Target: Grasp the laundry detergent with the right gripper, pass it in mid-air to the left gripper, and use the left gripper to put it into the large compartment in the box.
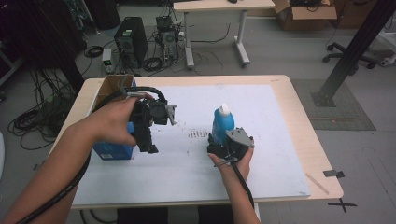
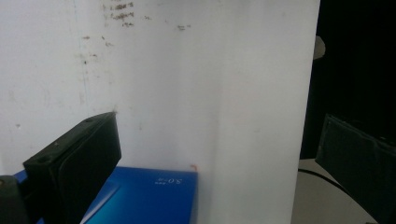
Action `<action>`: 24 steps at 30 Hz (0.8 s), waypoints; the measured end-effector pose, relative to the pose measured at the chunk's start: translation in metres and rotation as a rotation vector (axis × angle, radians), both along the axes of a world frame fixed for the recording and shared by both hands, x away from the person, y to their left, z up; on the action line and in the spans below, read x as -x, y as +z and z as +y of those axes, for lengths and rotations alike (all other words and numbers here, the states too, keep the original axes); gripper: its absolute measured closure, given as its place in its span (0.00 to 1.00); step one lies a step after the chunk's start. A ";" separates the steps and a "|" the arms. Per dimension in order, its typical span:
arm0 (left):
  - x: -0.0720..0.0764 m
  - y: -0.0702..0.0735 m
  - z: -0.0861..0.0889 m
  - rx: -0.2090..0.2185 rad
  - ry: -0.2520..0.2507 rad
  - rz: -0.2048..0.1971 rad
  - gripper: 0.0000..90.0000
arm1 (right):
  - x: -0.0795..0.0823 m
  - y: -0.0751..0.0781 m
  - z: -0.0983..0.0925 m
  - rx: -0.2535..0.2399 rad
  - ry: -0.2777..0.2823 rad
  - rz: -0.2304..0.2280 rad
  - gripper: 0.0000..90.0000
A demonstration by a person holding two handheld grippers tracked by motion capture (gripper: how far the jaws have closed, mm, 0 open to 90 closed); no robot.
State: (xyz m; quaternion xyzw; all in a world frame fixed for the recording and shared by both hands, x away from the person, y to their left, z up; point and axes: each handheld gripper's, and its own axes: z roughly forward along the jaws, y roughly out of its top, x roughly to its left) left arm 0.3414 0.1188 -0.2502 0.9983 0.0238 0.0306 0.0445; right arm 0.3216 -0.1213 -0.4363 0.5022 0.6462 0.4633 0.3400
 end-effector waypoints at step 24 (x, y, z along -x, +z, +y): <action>0.001 -0.004 0.000 0.004 0.001 0.006 0.00 | 0.000 -0.005 0.001 -0.025 -0.004 -0.041 0.09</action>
